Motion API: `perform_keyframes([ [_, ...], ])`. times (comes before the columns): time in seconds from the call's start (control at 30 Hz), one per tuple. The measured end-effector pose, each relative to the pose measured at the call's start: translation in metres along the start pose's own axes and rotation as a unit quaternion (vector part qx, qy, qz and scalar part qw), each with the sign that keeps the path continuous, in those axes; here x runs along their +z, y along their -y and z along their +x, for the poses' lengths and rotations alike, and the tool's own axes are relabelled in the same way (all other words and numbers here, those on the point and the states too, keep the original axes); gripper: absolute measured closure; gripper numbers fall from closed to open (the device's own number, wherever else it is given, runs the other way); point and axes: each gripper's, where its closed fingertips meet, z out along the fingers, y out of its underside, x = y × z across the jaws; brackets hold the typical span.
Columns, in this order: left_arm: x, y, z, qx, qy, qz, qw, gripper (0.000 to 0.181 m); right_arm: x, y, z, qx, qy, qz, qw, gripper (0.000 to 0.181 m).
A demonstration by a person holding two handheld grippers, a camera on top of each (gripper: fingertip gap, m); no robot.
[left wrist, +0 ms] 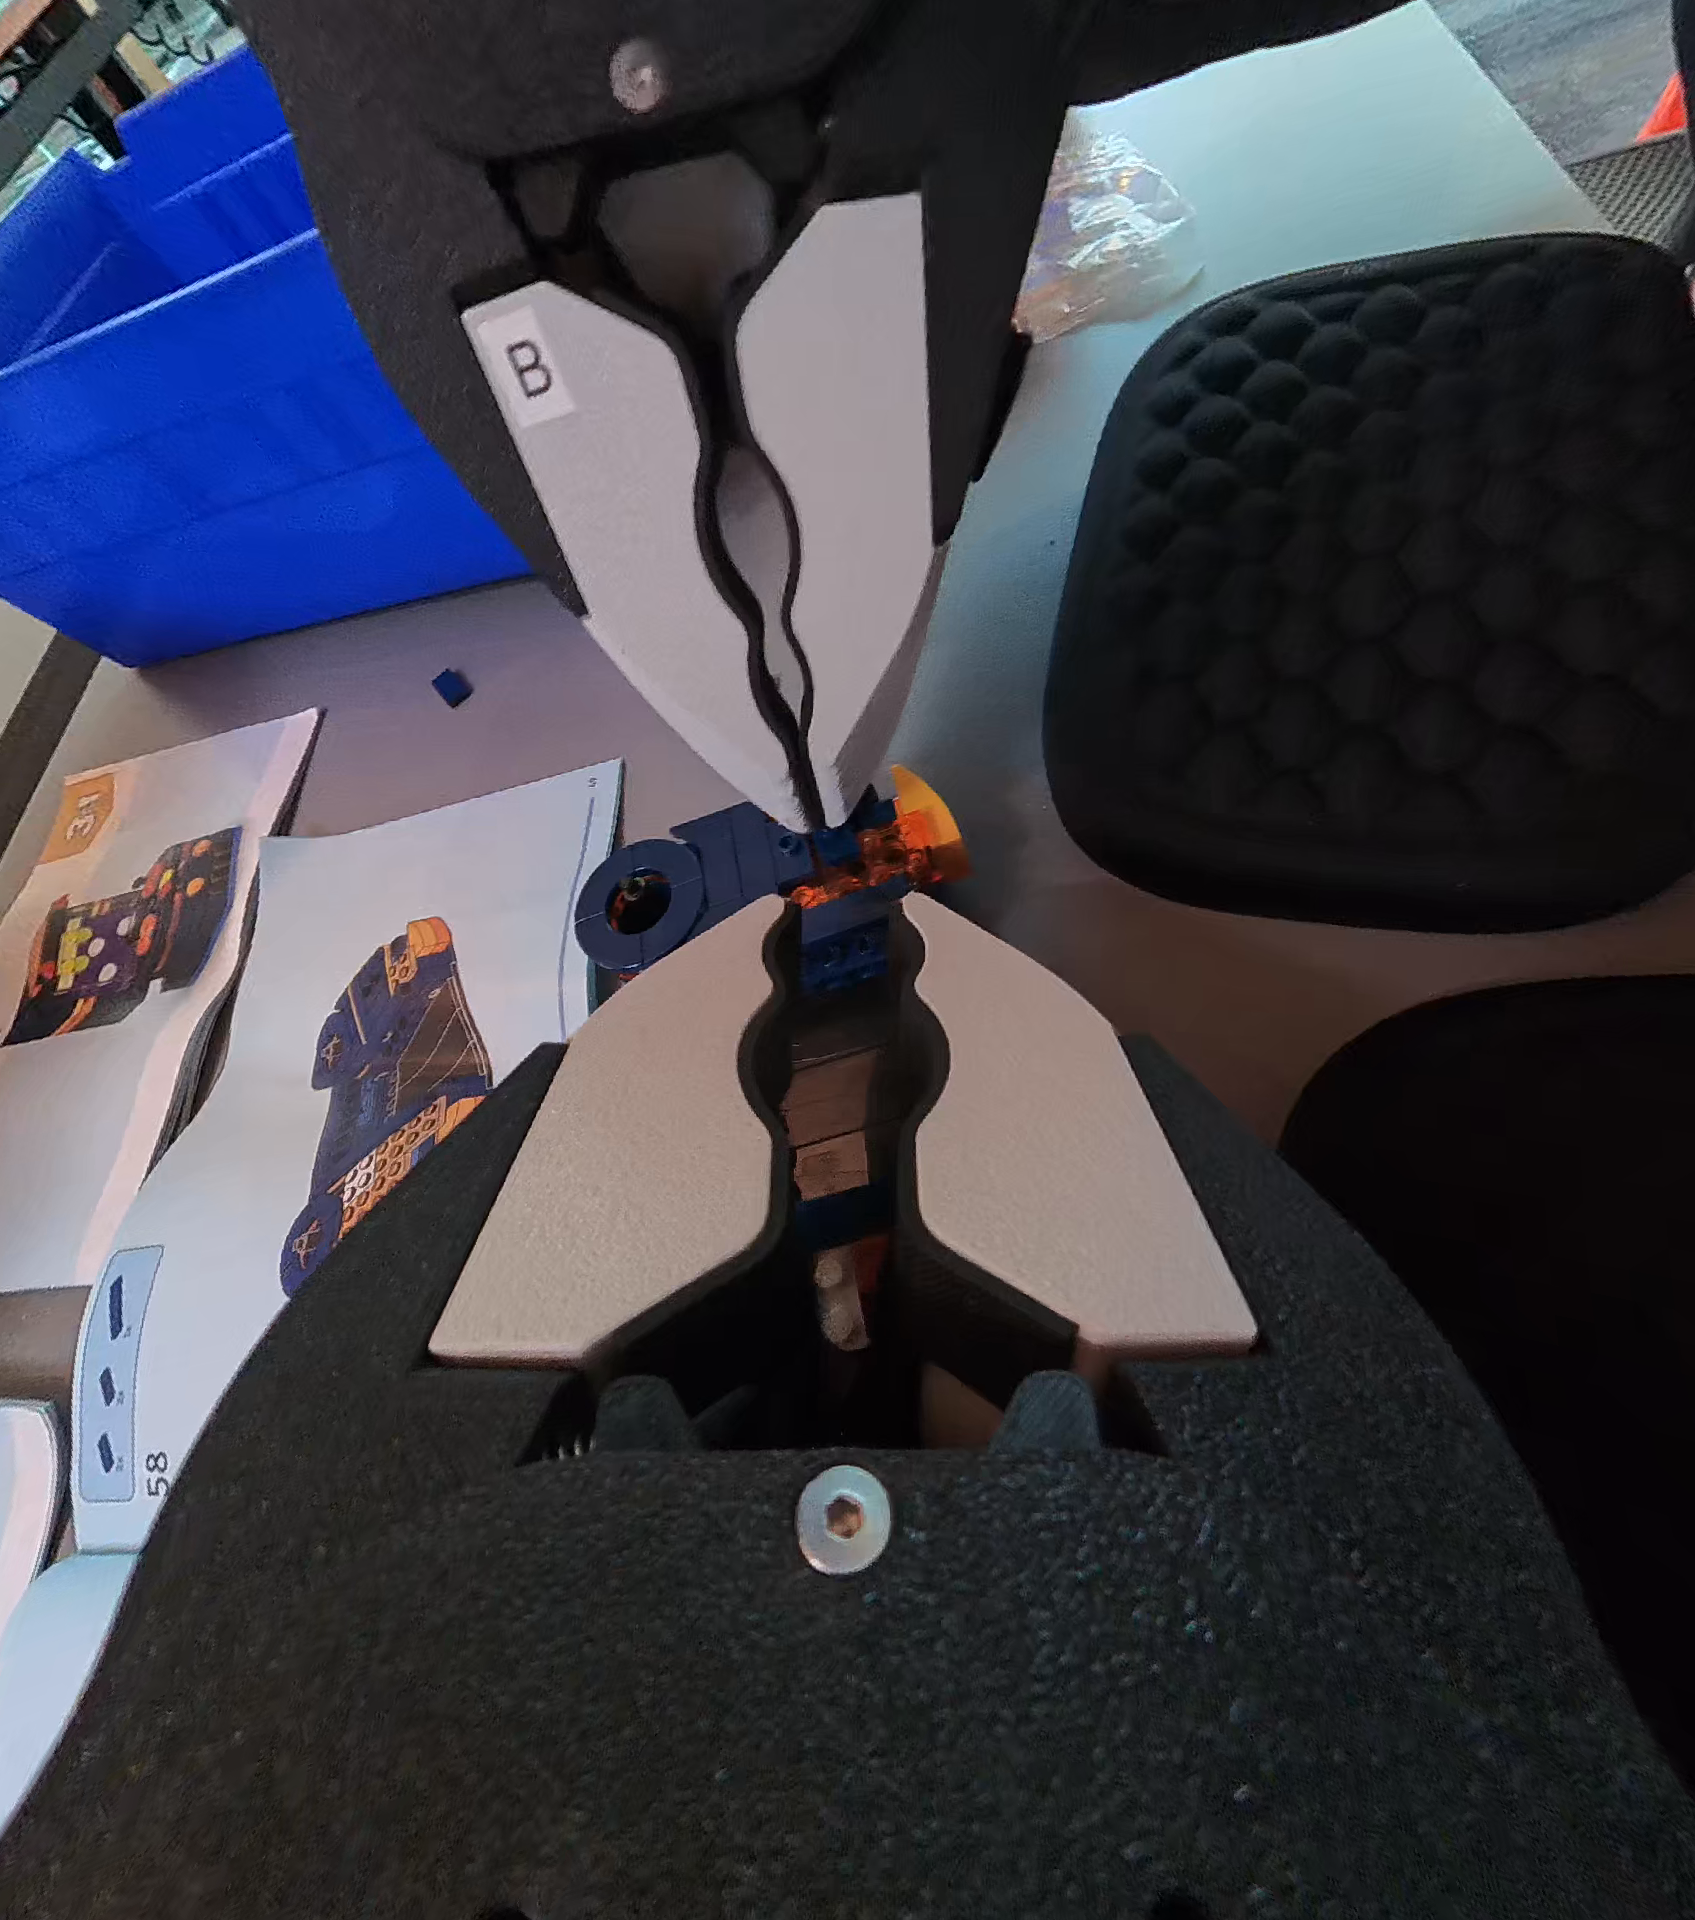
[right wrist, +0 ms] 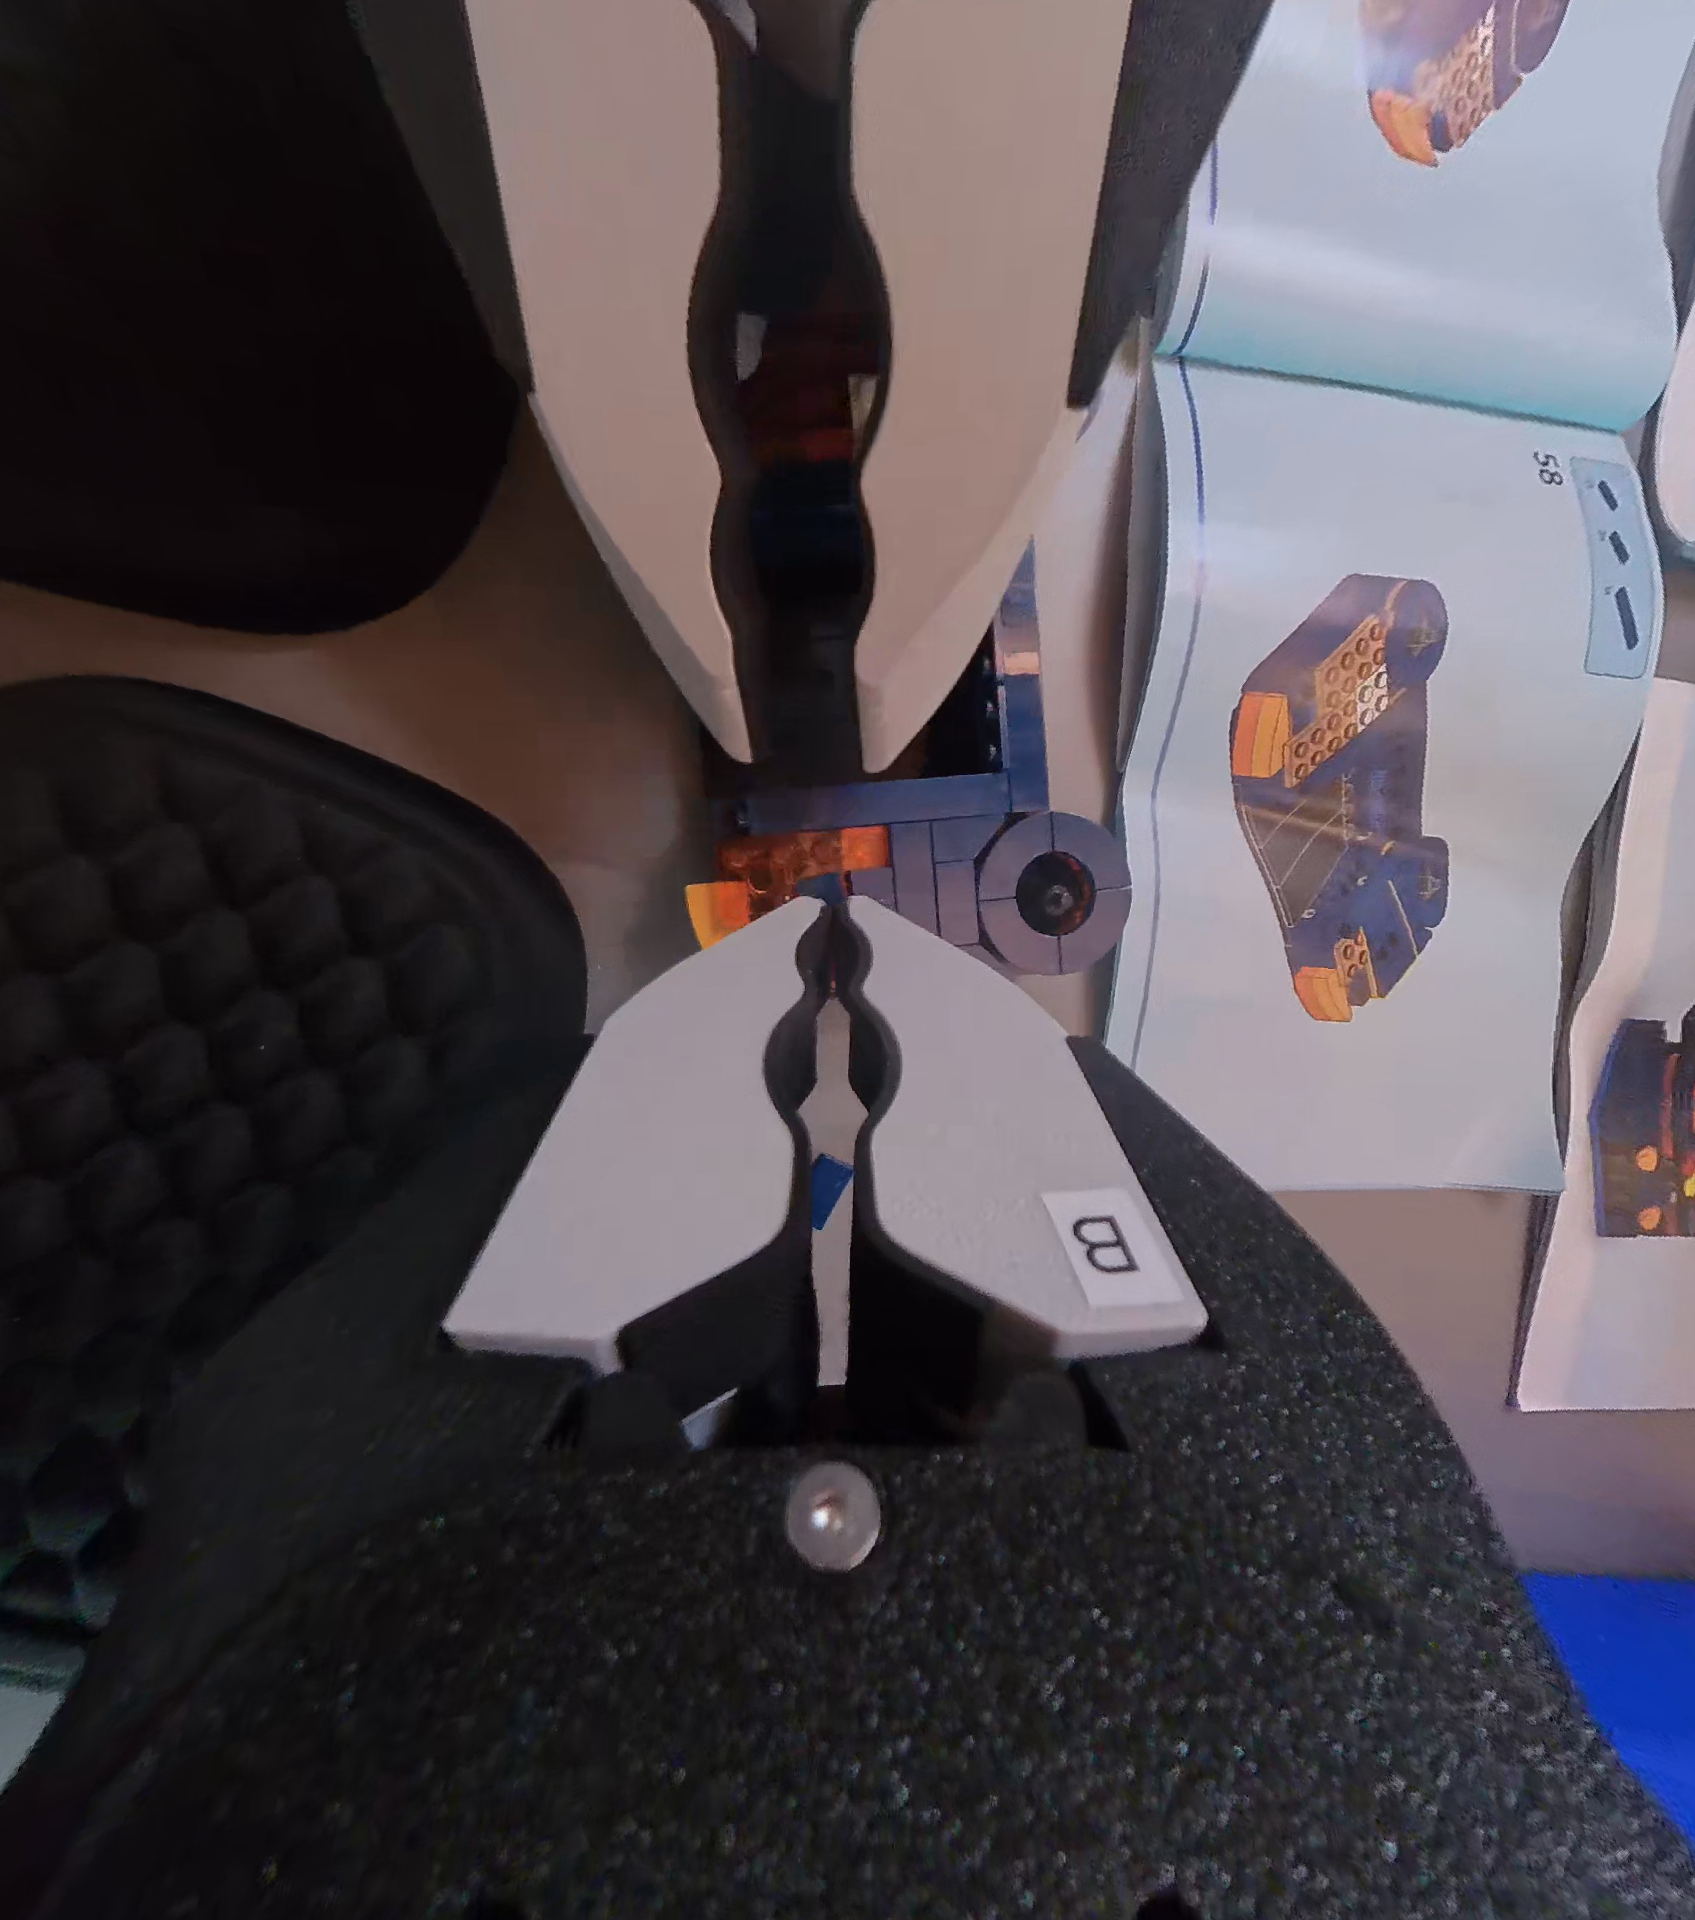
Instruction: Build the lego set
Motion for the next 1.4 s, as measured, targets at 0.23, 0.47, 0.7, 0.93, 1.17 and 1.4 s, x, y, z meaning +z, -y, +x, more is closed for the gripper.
perform_keyframes([
  [0.23, 0.001, -0.001, 0.002, -0.007, -0.010, 0.001, 1.000, 0.166, 0.001, 0.000, 0.002, 0.035, 0.000, -0.010, 0.999, 0.181],
  [0.47, 0.001, 0.001, 0.005, -0.015, -0.022, 0.010, 1.000, 0.165, 0.001, -0.002, 0.008, 0.095, 0.004, -0.023, 0.995, 0.181],
  [0.7, -0.004, -0.012, -0.016, -0.065, -0.032, -0.031, 0.997, 0.132, 0.001, -0.002, 0.010, 0.103, 0.004, -0.015, 0.995, 0.181],
  [0.93, -0.003, -0.019, -0.021, -0.147, -0.171, -0.084, 0.971, 0.147, 0.002, -0.002, 0.012, 0.143, 0.008, -0.015, 0.990, 0.181],
  [1.17, 0.002, -0.032, -0.040, -0.143, -0.134, -0.123, 0.973, 0.154, 0.002, -0.002, 0.012, 0.173, 0.012, -0.022, 0.985, 0.181],
  [1.4, 0.008, -0.043, -0.028, -0.135, -0.162, -0.137, 0.968, 0.161, 0.002, -0.003, 0.013, 0.198, 0.016, -0.034, 0.979, 0.181],
])
